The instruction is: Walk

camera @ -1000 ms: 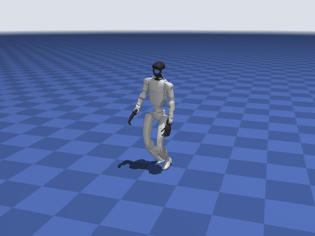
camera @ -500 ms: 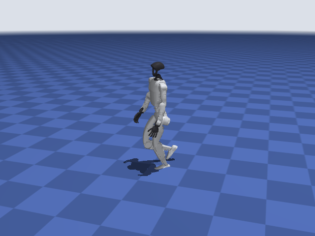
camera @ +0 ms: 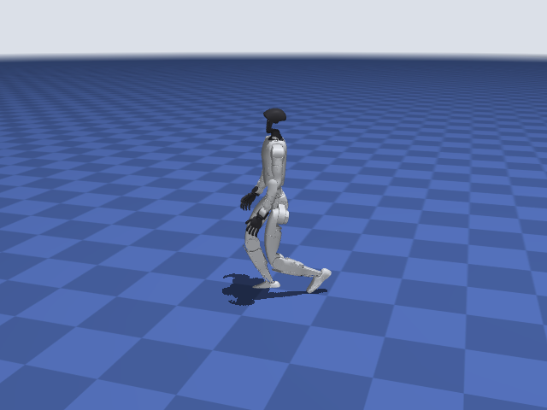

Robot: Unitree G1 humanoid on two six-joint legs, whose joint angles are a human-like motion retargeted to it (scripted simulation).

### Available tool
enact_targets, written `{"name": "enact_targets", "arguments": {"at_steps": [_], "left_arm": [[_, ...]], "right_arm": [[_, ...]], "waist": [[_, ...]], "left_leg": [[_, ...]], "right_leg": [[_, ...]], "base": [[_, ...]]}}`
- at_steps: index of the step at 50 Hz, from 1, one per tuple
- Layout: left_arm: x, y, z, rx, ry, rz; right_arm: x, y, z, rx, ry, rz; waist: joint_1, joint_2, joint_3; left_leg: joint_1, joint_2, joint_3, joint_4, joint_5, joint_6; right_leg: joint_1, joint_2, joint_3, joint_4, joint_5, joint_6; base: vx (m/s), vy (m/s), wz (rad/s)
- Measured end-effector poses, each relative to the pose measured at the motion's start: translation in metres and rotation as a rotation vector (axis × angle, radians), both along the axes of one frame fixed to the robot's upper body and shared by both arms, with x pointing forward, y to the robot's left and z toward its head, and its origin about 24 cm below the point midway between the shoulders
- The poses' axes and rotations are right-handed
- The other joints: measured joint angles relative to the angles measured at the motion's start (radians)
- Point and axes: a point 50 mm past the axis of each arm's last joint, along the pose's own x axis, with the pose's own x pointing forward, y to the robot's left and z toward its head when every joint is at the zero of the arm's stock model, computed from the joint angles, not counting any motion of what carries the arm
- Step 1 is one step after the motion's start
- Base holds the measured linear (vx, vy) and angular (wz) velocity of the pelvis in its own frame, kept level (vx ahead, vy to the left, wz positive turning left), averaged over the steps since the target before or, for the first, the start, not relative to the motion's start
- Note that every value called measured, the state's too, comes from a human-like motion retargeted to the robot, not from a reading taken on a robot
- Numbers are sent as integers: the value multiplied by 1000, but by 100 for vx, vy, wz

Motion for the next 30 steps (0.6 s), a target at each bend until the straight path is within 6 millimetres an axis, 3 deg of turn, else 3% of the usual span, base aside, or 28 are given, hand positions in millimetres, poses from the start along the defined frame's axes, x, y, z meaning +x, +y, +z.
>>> {"name": "enact_targets", "arguments": {"at_steps": [3, 8, 12, 18, 22, 25, 27, 30], "left_arm": [[-17, 6, -4, 15, 60, 3], [-29, 18, -4, 43, 93, 19], [-34, 27, -4, 58, 94, 70], [-39, 32, -4, 67, 95, 151], [-43, 34, -5, 79, 105, 187], [-46, 33, -6, 81, 117, 204], [-44, 32, -6, 83, 119, 212], [-39, 29, -6, 81, 112, 214]], "right_arm": [[18, -2, 7, -24, -61, 26], [52, 2, 20, -38, -167, 68], [74, 9, 31, -19, -245, 87], [93, 22, 42, 16, -318, 145], [92, 31, 40, 38, -303, 185], [76, 36, 30, 55, -240, 199], [63, 39, 21, 72, -181, 202], [43, 42, 10, 101, -94, 197]], "waist": [[36, 19, -2], [73, -22, -11], [81, -69, -15], [45, -145, -47], [20, -193, -58], [4, -219, -69], [-9, -245, -68], [-38, -292, -47]], "left_leg": [[-123, 79, -2, 205, 82, 14], [-370, 98, 19, 290, -17, 107], [-516, 30, 46, 94, -73, 130], [-592, -141, 69, -455, -5, 92], [-564, -226, 82, -605, 40, 101], [-570, -259, 97, -508, 48, 123], [-537, -291, 110, -473, 40, 146], [-455, -358, 133, -460, 11, 185]], "right_leg": [[47, 45, 1, -23, -35, -36], [128, 40, 44, -85, -86, -31], [198, -2, 71, -116, -123, -8], [275, -113, 85, -129, -180, 22], [312, -189, 103, -37, -230, 40], [331, -236, 114, 86, -238, 66], [353, -278, 127, 172, -191, 98], [366, -368, 144, 353, -27, 155]], "base": [[-3, -4, -58], [-2, -2, -31], [-1, 0, -17], [0, 0, 0], [-3, 1, -10], [0, 2, -16], [4, 5, -24], [2, 6, -17]]}}
